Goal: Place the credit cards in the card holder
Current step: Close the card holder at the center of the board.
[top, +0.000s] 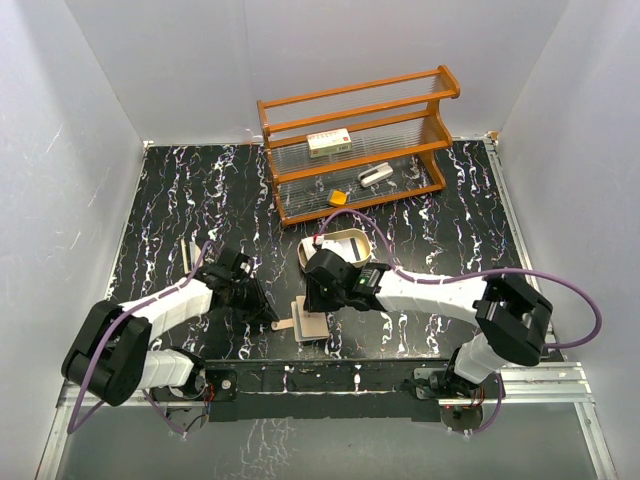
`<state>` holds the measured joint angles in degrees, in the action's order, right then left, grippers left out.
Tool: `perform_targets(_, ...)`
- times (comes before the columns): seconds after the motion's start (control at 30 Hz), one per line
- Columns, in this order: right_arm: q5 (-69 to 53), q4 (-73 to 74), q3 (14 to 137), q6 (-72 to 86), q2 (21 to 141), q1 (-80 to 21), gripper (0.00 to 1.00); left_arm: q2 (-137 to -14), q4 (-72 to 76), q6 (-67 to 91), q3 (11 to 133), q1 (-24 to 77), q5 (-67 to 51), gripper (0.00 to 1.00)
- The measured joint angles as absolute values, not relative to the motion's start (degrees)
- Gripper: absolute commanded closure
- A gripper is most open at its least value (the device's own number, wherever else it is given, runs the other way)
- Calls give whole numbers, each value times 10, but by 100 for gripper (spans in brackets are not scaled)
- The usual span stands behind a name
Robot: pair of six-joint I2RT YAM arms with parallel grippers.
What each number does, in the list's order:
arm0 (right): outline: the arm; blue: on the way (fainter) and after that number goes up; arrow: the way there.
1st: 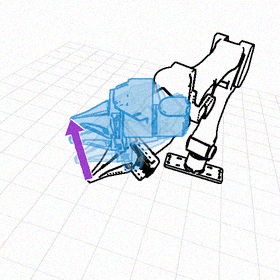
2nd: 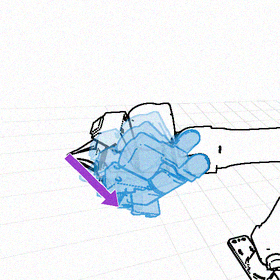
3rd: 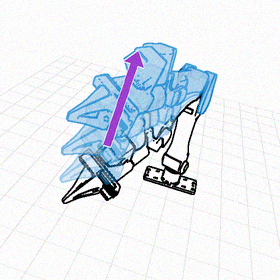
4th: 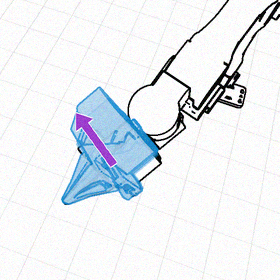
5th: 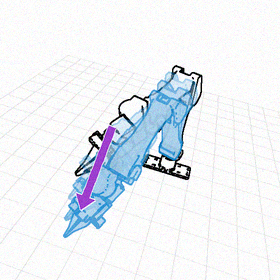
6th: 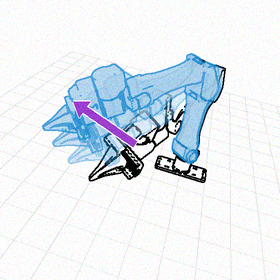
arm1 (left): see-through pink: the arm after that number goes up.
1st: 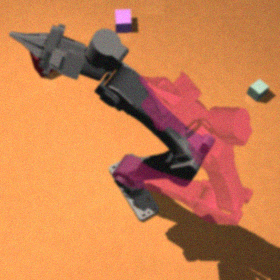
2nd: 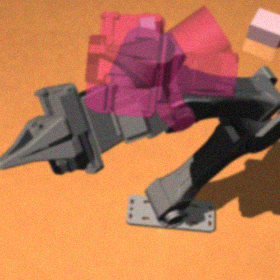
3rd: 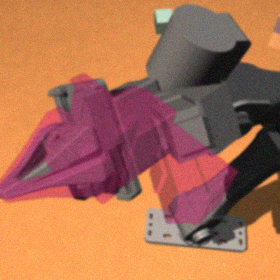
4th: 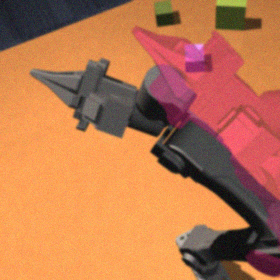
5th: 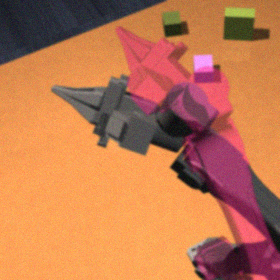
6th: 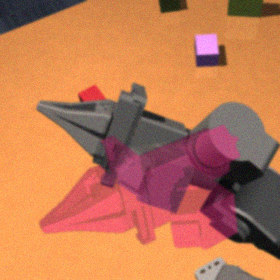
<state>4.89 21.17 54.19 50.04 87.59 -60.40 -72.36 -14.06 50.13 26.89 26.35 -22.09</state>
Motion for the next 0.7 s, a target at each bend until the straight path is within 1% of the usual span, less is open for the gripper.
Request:
perform_targets(0.23, 46, 207, 535, 499, 900, -604, 81, -746, -179, 482, 299, 264, -206, 83)
perform_targets(0.4, 37, 196, 526, 499, 927, -604, 81, -745, -211, 470, 312, 263, -189, 83)
perform_targets(0.57, 35, 194, 526, 498, 927, -604, 81, -731, -260, 461, 342, 263, -151, 83)
perform_targets(0.7, 36, 194, 526, 498, 927, -605, 82, -723, -277, 461, 347, 263, -135, 86)
